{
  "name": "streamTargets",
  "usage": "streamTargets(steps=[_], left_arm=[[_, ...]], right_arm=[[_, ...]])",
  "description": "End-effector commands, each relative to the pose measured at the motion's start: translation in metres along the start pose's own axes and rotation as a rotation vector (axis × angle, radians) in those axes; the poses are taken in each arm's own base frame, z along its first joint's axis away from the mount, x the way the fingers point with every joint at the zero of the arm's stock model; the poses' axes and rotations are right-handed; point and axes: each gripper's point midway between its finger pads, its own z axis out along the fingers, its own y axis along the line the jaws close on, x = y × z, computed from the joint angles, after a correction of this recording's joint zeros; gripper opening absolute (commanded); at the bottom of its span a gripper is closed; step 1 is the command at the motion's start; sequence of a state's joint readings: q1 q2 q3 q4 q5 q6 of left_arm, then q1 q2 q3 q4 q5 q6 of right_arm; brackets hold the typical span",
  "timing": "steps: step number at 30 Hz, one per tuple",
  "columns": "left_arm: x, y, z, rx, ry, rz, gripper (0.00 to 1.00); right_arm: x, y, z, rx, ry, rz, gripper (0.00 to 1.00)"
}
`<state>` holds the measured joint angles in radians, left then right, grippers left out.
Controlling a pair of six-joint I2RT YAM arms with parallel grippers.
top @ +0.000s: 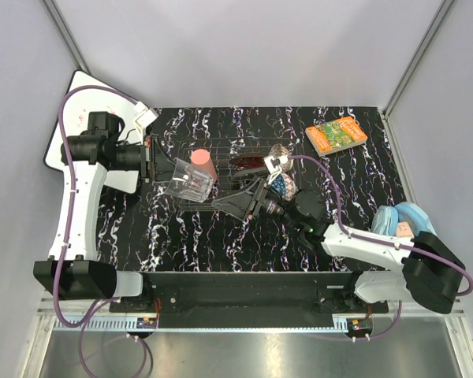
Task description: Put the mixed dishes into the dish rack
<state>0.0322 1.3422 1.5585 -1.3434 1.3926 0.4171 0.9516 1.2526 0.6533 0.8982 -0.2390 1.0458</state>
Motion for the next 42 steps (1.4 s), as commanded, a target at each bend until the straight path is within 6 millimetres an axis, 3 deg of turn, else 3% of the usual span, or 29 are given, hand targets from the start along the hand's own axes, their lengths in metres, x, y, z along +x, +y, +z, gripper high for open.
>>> streamTargets(steps=[1,7,9,12,15,25,34,35,41,42], left_arm=[[-0.028,-0.062,-0.004,0.274,-0.109,0.043,0.00],[-0.023,-0.056,-0.002,0.277,-0.105,0.014,0.00],[-0.022,-0.054,-0.001,0.276,-0.096,-0.005,0.00],[-0.025,-0.055,-0.001,0.284,-0.090,-0.021,0.00],[-0.021,-0.055,0.000,0.264,-0.080,-0.001,0.00],[-0.009,-0.041,0.004,0.223,-0.065,-0.030,0.00],[-0.002,-0.036,0.009,0.206,-0.037,-0.031,0.00],[-0.002,-0.034,0.010,0.203,-0.036,-0.033,0.00],[0.001,-0.025,0.011,0.170,-0.025,-0.026,0.00],[0.003,-0.024,0.011,0.166,-0.023,-0.031,0.01]], right_arm=[[-0.010,0.058,0.006,-0.243,0.014,-0.002,1.00],[-0.010,0.056,0.018,-0.304,0.000,0.002,1.00],[-0.013,0.065,0.020,-0.362,-0.012,0.005,1.00],[-0.006,0.050,0.030,-0.354,0.006,0.034,1.00],[-0.009,0.050,0.032,-0.380,-0.011,0.045,1.00],[-0.023,0.071,0.048,-0.444,-0.049,-0.032,1.00],[-0.020,0.074,0.058,-0.474,-0.003,-0.008,0.99],[-0.019,0.072,0.058,-0.471,0.002,-0.006,0.88],[-0.016,0.078,0.056,-0.481,0.024,-0.031,0.48],[-0.017,0.079,0.055,-0.479,0.023,-0.040,0.34]])
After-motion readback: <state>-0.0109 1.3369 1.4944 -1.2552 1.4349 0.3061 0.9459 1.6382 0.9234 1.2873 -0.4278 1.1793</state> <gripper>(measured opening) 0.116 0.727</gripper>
